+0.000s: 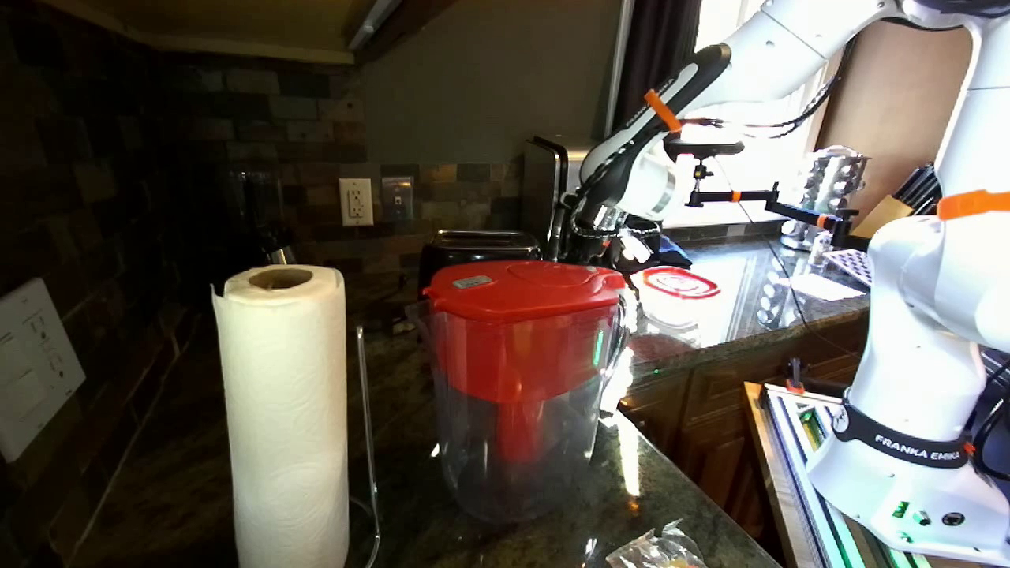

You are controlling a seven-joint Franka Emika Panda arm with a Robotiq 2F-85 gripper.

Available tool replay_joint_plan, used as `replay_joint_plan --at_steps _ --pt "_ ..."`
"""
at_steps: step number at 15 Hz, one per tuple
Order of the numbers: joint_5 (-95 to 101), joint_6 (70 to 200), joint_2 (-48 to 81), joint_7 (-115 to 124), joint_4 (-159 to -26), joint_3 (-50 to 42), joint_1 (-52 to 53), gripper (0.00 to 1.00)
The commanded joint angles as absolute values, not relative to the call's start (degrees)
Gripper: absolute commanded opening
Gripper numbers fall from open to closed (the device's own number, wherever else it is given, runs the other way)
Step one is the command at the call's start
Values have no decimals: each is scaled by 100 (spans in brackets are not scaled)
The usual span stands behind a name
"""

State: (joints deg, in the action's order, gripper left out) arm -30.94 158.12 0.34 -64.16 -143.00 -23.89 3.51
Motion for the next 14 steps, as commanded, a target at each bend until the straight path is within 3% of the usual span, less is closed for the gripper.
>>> replay_joint_plan --at_steps 1,14 --pt "-2802 15869 -387 -6301 -14675 -2426 310 100" --pt "-2539 16285 -1257 -6079 -15267 -2292 71 100"
